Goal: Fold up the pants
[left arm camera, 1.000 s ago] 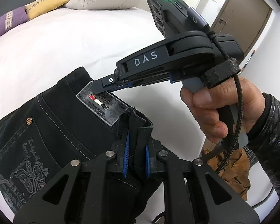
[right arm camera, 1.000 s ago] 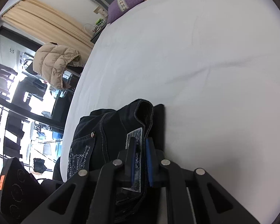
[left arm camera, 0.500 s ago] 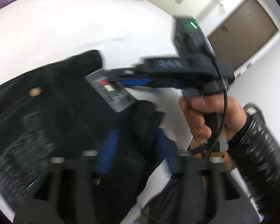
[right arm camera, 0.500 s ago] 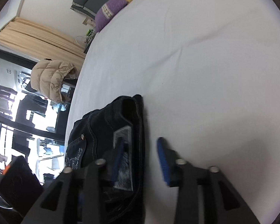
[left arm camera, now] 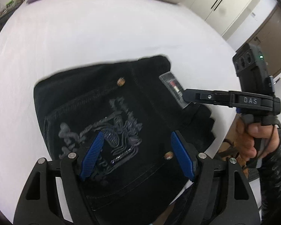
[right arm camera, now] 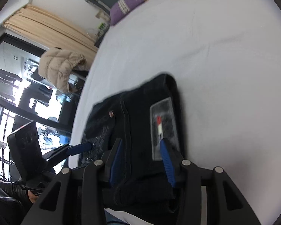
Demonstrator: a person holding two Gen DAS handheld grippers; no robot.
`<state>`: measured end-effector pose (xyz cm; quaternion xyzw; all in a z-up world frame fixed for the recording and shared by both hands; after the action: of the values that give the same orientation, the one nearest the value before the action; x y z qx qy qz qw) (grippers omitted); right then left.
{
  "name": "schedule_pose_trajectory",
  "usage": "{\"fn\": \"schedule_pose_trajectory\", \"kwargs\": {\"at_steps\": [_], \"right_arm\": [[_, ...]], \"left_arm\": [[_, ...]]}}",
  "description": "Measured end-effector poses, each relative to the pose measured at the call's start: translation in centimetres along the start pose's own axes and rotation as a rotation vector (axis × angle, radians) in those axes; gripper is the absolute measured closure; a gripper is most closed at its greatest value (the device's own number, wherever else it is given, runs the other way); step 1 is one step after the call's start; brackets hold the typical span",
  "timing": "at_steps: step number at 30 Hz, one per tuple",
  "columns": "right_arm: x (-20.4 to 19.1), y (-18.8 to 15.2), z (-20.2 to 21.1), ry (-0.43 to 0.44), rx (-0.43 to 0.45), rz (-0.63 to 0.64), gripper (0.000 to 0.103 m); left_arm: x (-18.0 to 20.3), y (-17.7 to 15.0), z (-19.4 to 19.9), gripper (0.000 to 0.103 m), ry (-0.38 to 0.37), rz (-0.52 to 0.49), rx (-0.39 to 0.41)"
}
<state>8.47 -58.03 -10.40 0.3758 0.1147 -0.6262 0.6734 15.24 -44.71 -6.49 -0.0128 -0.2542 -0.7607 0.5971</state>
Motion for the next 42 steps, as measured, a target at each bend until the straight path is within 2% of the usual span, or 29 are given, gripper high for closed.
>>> {"fn": "schedule_pose_trajectory", "kwargs": {"at_steps": [4, 7, 8, 10, 14, 15, 18, 22, 24, 25, 27, 30, 31, 32, 33, 35, 38, 42], "right_arm": [[0.4, -1.1, 0.5, -0.016, 0.023, 0.014, 0.059], [0.7, -2.1, 1.7, -0.063, 0.026, 0.023, 0.059], [0.9, -2.4, 2.4, -0.089, 0.034, 0.021, 0.052], [1.4, -2.4, 3.8, -0.134, 0.057, 0.011, 0.048], [2.0, -1.4, 5.3, -0.119, 0.111, -0.023, 0.036], [2.1, -1.1, 5.1, -0.113, 0.105, -0.024, 0.036], [1.8, 0.0, 2.8, -0.083, 0.029, -0.004, 0.024], [2.0, 0.1, -1.3, -0.089, -0.117, 0.012, 0.022], [1.8, 0.3, -2.0, -0.099, -0.122, 0.024, 0.023], [1.3, 0.5, -2.5, -0.078, -0.124, 0.023, 0.032], [0.8, 0.4, -3.2, -0.107, -0.145, 0.041, 0.036], [0.2, 0.2, -3.7, -0.168, -0.155, 0.083, 0.046], [0.1, 0.2, -3.6, -0.193, -0.149, 0.079, 0.058], [0.1, 0.3, -3.4, -0.203, -0.144, 0.081, 0.069], [-0.1, 0.2, -3.1, -0.209, -0.134, 0.087, 0.071], [-1.1, 0.2, -2.6, -0.244, -0.123, 0.128, 0.076], [-3.1, 0.5, -2.1, -0.271, -0.094, 0.169, 0.082], [-6.9, 2.6, -1.1, -0.237, -0.019, 0.213, 0.085]], "left_arm": [[-0.9, -0.2, -0.1, 0.030, 0.002, 0.000, -0.014], [-1.3, -0.1, 0.7, 0.030, -0.004, 0.011, -0.008], [-1.5, -0.3, 1.9, 0.030, -0.003, 0.019, -0.006], [-2.0, -0.2, 3.2, 0.030, -0.002, 0.038, 0.026], [-4.5, -0.1, 5.2, 0.030, 0.061, 0.059, 0.064], [-5.4, -0.1, 5.3, 0.030, 0.075, 0.078, 0.064], [-8.3, -0.3, 4.9, 0.029, 0.087, 0.162, 0.045], [-10.6, -0.8, 3.2, 0.029, -0.017, 0.273, -0.010], [-11.2, -1.3, 1.8, 0.029, -0.079, 0.327, -0.061], [-11.3, -1.3, 1.5, 0.027, -0.088, 0.332, -0.065], [-11.0, -1.2, 1.3, 0.027, -0.091, 0.318, -0.055], [-9.9, -1.1, 1.0, 0.027, -0.117, 0.286, -0.086], [-9.5, -1.0, 0.8, 0.029, -0.108, 0.267, -0.095], [-9.1, -0.9, 0.7, 0.035, -0.095, 0.248, -0.098], [-8.8, -0.7, 0.7, 0.040, -0.091, 0.241, -0.095], [-8.6, -0.4, 1.0, 0.062, -0.094, 0.226, -0.090], [-9.2, 0.0, 2.0, 0.080, -0.127, 0.223, -0.077], [-10.4, 1.6, 5.4, 0.086, -0.161, 0.221, -0.017]]}}
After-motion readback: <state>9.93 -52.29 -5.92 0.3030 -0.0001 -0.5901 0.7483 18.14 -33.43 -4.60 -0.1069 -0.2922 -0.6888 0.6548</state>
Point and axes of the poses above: each gripper's, at about its wrist camera, not at the fingertips, and z roughly against the way its jaws point, x to its right, y to its top, the point moved 5 cm from there along -z, roughly the way its jaws point, and after that the axes turned 5 degrees about z, right-handed, at the moved point
